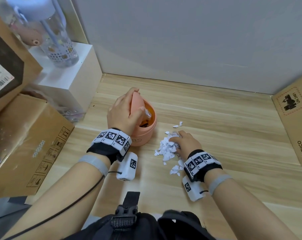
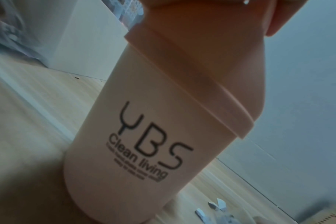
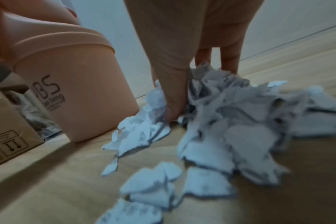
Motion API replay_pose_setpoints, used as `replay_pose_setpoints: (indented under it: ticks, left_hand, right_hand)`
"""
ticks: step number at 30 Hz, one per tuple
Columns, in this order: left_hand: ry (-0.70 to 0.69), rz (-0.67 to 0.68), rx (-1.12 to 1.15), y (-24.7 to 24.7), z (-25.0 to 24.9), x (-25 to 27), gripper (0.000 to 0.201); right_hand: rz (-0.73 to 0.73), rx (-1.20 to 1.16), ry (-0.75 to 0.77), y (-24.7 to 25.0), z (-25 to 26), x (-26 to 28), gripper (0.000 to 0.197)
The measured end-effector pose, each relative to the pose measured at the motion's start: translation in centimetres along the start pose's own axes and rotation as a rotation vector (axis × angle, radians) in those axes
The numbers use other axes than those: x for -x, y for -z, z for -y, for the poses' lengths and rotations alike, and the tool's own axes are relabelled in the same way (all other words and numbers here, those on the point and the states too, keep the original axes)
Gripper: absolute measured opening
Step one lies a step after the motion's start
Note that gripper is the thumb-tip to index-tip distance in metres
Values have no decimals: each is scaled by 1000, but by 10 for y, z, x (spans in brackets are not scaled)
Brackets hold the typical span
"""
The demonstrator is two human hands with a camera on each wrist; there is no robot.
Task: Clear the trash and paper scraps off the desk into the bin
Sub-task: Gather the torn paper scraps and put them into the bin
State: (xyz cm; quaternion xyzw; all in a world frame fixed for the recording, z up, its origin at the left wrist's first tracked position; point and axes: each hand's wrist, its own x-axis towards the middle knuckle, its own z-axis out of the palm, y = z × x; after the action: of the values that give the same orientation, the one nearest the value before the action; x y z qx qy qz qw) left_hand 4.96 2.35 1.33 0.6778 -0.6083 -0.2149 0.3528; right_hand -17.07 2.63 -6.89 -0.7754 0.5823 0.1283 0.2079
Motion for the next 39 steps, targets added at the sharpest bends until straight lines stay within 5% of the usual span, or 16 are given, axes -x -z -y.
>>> replay_pose_setpoints:
  ticks: [6,12,16,19,25,27,31,39]
  left_hand:
    - [5,3,-5,1,0,0,68]
    - [13,40,7,1,4,-4,66]
    - [20,55,7,2,4,-4,64]
    - [19,64,25,2,4,-4,64]
    - [57,67,92,4,3,-2,57]
    - [79,68,123,5,4,-3,57]
    - [106,74,185,7,4,-3,58]
    - [106,107,159,11,-1,-2,57]
  right_hand:
    - [16,-486,-159,31,1,-1,29]
    - [-123,-737,-25,102,30,-1,32]
    - [-86,-615,96,137,72,-10,28]
    - [-115,-428,100,139,98,-24,5]
    - [-206,-416,20,113,117,-33,24]
    - [-129,-394,51,103,118,-28,11]
    - [-50,-234,115,97,123,-24,42]
    - [151,-363,167,123,108,-19,18]
